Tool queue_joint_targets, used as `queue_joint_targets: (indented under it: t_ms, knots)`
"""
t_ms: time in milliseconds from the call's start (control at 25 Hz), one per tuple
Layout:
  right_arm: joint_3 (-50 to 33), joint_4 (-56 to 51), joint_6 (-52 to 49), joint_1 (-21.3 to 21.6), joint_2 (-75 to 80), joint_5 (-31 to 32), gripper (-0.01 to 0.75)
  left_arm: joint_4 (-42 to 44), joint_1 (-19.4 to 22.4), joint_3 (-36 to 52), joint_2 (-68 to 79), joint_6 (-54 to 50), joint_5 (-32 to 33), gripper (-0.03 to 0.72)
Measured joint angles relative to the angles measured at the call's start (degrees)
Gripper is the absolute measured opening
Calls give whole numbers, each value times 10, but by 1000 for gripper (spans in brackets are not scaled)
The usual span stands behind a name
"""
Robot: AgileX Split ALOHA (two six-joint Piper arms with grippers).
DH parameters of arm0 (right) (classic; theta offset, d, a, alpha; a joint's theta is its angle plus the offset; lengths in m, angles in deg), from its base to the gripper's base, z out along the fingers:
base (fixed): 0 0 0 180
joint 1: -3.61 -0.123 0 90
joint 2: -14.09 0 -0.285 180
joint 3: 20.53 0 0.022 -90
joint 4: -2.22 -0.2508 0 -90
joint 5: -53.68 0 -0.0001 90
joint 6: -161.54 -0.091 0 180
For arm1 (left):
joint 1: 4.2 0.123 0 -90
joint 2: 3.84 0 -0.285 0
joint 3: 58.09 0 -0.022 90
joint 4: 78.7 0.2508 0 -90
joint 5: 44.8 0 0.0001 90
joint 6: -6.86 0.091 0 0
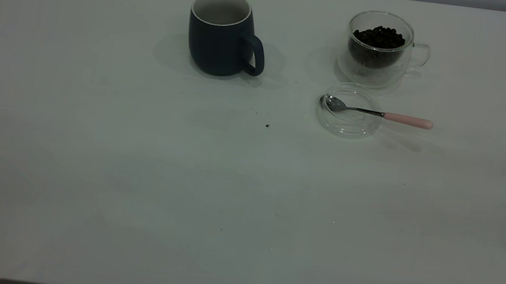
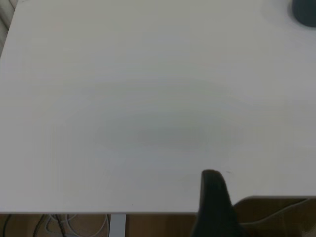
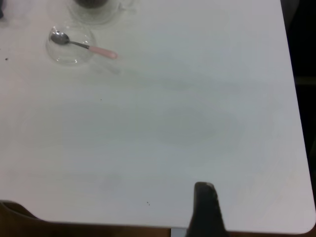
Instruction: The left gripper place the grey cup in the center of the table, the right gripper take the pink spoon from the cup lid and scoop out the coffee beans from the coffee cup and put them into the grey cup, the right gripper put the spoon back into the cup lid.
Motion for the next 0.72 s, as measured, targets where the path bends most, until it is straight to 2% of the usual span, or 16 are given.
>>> queue_joint_targets:
  t_ms: [720]
  knots:
    - [-3,-1,-10,0,-45,-2,587,0,0,0,0,2,0,567]
